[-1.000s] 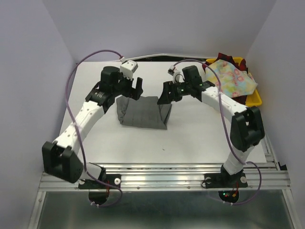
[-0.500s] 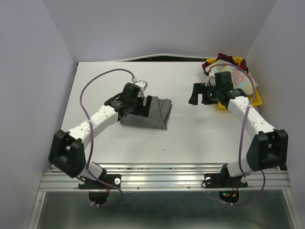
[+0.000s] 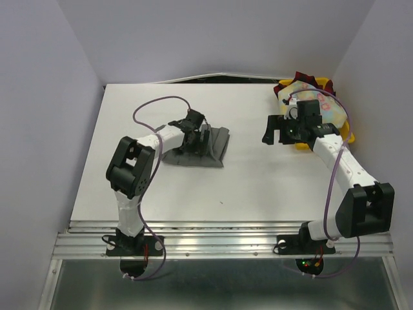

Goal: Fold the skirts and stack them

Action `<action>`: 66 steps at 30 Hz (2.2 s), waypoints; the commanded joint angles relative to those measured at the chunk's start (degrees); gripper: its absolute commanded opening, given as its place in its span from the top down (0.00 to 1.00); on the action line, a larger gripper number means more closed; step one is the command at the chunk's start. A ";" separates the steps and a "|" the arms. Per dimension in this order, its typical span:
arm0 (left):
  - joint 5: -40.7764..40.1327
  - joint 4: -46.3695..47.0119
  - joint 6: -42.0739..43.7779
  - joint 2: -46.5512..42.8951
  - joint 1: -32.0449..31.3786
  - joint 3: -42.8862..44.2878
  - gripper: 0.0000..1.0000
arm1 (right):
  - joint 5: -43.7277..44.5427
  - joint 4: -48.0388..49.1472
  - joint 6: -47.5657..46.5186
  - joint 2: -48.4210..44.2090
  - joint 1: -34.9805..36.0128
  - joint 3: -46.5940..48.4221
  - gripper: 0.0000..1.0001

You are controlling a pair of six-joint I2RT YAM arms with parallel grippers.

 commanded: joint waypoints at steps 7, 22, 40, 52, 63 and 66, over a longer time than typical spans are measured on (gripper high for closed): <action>-3.71 -6.04 16.66 10.18 18.32 14.78 0.01 | 1.31 0.24 -3.46 2.27 0.01 3.67 0.00; -0.81 -4.19 38.96 21.79 35.37 31.93 0.01 | -1.42 -0.99 -3.63 4.13 -0.52 5.52 0.00; 6.91 -1.99 38.18 -3.50 35.29 48.97 0.01 | 2.88 -1.52 -3.98 1.32 -1.05 12.55 0.00; 13.26 -14.48 34.40 -28.35 22.82 28.02 0.01 | 3.78 -7.75 -8.46 1.14 -4.92 19.32 0.00; 12.99 -9.37 29.99 -49.39 18.41 -9.02 0.01 | 19.23 -7.41 -16.37 2.09 -7.63 13.78 0.00; 12.29 -9.54 29.91 -50.98 18.41 -10.16 0.01 | 17.57 -8.10 -17.51 11.38 -13.61 18.60 0.00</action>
